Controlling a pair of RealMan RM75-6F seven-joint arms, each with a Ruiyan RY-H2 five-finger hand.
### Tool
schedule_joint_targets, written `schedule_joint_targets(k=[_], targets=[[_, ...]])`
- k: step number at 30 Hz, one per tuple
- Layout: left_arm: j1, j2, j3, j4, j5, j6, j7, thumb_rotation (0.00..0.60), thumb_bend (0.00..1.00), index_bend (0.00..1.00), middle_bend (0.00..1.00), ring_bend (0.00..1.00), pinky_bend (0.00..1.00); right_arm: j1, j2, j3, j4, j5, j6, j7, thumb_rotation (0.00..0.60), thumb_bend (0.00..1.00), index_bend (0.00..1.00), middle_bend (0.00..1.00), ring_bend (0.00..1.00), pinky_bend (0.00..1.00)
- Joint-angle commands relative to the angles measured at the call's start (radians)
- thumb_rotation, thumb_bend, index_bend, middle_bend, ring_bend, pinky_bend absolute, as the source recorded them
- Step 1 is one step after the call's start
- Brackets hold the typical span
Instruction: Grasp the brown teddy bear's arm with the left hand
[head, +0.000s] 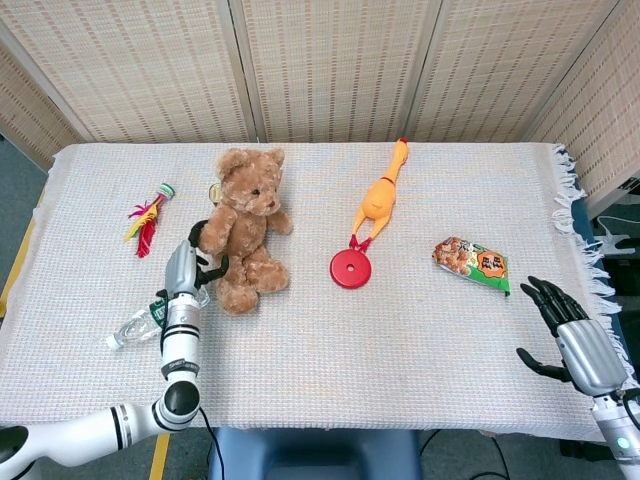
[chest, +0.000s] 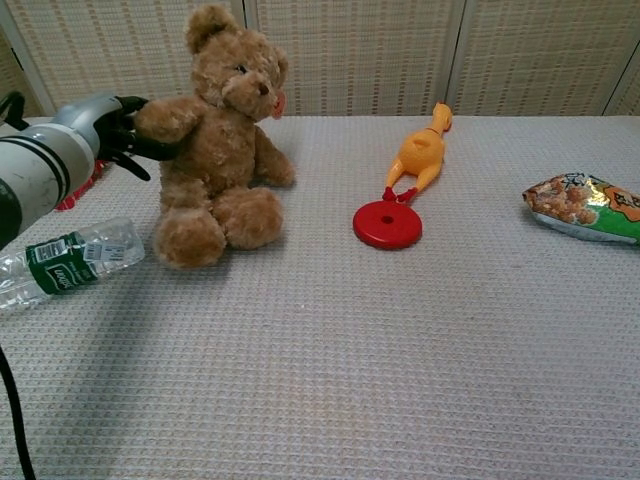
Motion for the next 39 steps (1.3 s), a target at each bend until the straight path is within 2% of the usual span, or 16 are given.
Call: schedule_joint_targets(k=[1,5,10,14,21,24,30,33,37,39], targets=[[-0.009,-0.007,-0.008,0.011,-0.021,0.004,-0.002,0.6,0.39,0.17,0.24,0.27,0.45,0.002,0.0,0.0,-0.003,0.003,-0.005,-0.003,0.6,0.15,0.0,0.0,0.0,0.15],[-0.015,-0.017,-0.018,0.03,-0.034,0.015,-0.016,0.6,0.39,0.22,0.28,0.29,0.45,0.004,-0.001,0.0,-0.003,0.003,-0.007,-0.006,0.6,0.15,0.0,0.0,0.0,0.15],[-0.029,-0.056,-0.029,0.091,-0.022,0.058,-0.046,0.6,0.44,0.39,0.46,0.4,0.49,0.007,-0.003,-0.001,-0.003,0.003,-0.012,-0.008,0.6,0.15,0.0,0.0,0.0,0.15],[-0.041,-0.085,-0.016,0.151,0.028,0.09,-0.068,0.6,0.5,0.46,0.55,0.48,0.51,0.009,-0.003,-0.003,-0.004,0.006,-0.02,-0.011,0.6,0.15,0.0,0.0,0.0,0.15],[-0.047,-0.101,0.049,0.234,0.132,0.099,-0.072,0.6,0.53,0.51,0.58,0.49,0.52,0.012,-0.004,-0.004,-0.006,0.01,-0.028,-0.016,0.6,0.15,0.0,0.0,0.0,0.15],[-0.05,-0.122,0.105,0.314,0.213,0.127,-0.064,0.6,0.53,0.52,0.58,0.49,0.52,0.014,-0.005,-0.006,-0.008,0.01,-0.036,-0.021,0.6,0.15,0.0,0.0,0.0,0.15],[-0.036,-0.104,0.081,0.271,0.127,0.062,0.01,0.6,0.53,0.54,0.6,0.49,0.53,0.016,-0.004,-0.006,-0.012,0.015,-0.04,-0.024,0.6,0.15,0.0,0.0,0.0,0.15],[-0.036,-0.114,0.08,0.287,0.172,0.094,-0.018,0.6,0.53,0.54,0.6,0.49,0.53,0.016,-0.005,-0.004,-0.013,0.017,-0.04,-0.026,0.6,0.15,0.0,0.0,0.0,0.15],[-0.039,-0.148,0.087,0.35,0.275,0.147,-0.116,0.6,0.53,0.54,0.6,0.49,0.53,0.017,-0.005,-0.004,-0.013,0.018,-0.042,-0.027,0.6,0.15,0.0,0.0,0.0,0.15],[-0.038,-0.157,0.089,0.368,0.286,0.144,-0.124,0.6,0.53,0.54,0.6,0.49,0.53,0.017,-0.005,-0.005,-0.014,0.017,-0.042,-0.027,0.6,0.15,0.0,0.0,0.0,0.15]])
